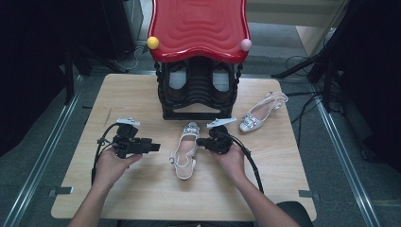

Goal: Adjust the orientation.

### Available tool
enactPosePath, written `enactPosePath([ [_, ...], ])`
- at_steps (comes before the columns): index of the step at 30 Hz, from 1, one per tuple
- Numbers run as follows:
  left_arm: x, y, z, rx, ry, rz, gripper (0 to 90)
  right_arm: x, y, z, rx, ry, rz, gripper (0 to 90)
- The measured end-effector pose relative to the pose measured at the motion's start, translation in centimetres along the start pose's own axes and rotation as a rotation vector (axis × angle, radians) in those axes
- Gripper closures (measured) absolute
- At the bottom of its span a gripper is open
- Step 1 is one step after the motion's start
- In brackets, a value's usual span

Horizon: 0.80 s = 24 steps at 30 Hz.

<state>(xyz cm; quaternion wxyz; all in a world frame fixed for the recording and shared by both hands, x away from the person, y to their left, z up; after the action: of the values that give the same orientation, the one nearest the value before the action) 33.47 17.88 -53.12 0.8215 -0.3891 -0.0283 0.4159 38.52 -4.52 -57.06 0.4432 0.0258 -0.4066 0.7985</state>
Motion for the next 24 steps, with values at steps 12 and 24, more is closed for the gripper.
enactPosePath([
  [12, 0.8, 0.0, 0.1, -0.008, -0.016, -0.014, 44.7, -0.3, -0.6, 0.4, -0.004, -0.008, 0.005, 90.0],
  [24, 2.4, -1.1, -0.5, -0.016, -0.029, -0.022, 43.4, -0.8, -0.3, 4.2, -0.066, -0.008, 0.025, 89.6],
])
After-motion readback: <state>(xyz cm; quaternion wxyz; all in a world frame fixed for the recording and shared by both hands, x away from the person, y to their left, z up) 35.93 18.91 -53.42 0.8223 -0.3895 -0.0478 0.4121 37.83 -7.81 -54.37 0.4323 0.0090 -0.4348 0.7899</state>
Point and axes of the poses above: each handheld gripper's, and its own axes: z roughly backward along the jaws, y roughly out of its underside, x roughly to its left, the point moved 7 cm from there along -z, roughly forward along the jaws, and after that the axes turned 10 degrees about -z, right-handed, at the moved point
